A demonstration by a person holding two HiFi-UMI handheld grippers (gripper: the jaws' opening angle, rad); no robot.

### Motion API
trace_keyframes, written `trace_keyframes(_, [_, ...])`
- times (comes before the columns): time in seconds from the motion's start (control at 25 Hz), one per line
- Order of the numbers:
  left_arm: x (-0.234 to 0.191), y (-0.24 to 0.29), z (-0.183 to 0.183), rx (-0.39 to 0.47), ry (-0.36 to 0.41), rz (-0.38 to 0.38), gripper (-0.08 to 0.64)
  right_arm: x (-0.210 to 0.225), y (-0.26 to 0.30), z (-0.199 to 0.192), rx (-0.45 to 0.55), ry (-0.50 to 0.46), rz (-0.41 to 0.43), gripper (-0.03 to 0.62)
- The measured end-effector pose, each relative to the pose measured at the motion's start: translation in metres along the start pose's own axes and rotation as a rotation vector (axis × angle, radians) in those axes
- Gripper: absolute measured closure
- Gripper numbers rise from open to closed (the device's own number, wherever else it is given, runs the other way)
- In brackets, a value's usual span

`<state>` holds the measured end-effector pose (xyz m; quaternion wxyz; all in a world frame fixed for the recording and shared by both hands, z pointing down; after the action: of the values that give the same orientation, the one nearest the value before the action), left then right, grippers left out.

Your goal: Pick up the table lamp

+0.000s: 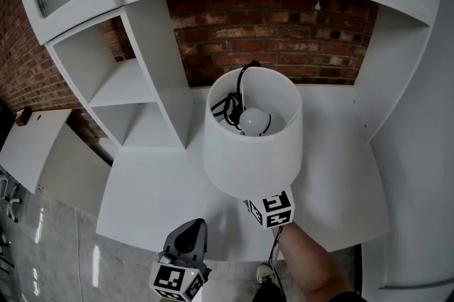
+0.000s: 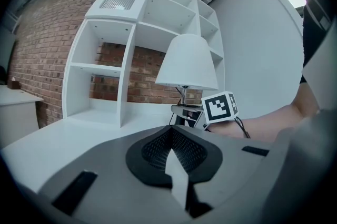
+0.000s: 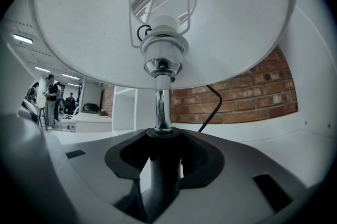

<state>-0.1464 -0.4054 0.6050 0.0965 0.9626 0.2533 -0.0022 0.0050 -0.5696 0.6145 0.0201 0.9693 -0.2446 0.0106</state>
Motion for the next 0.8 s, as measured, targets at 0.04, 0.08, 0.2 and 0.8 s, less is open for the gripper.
trace_keyframes(0.04, [0.0,0.0,-0.001,-0.001,-0.001,0.0,0.561,-0.001,0.0,0.0,0.0,0.002,0.002,0.43])
trace_keyframes(0.08, [0.0,0.001,-0.001,0.0,-0.003,0.0,0.563,-0.002,0.0,0.0,0.0,0.003,0.003,0.43])
trace_keyframes(0.2, [-0.001,0.001,0.002,0.006,-0.006,0.001,0.563,-0.004,0.0,0.001,0.0,0.005,0.004,0.43])
trace_keyframes(0.8, [-0.01,-0.025,0.036,0.054,0.021,-0.003,0.562,-0.023,-0.015,0.05,0.025,-0.006,-0.012,0.43])
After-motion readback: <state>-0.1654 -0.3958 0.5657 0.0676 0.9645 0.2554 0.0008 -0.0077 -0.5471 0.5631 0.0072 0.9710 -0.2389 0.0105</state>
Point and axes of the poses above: the fingertips, and each gripper's own axes: y forward along the fingers, x to its right, z out of its top, the point moved 4 cm from there along -y, backward along the fingers, and after that the axes turned 3 degrees about y, right-handed, at the moved point
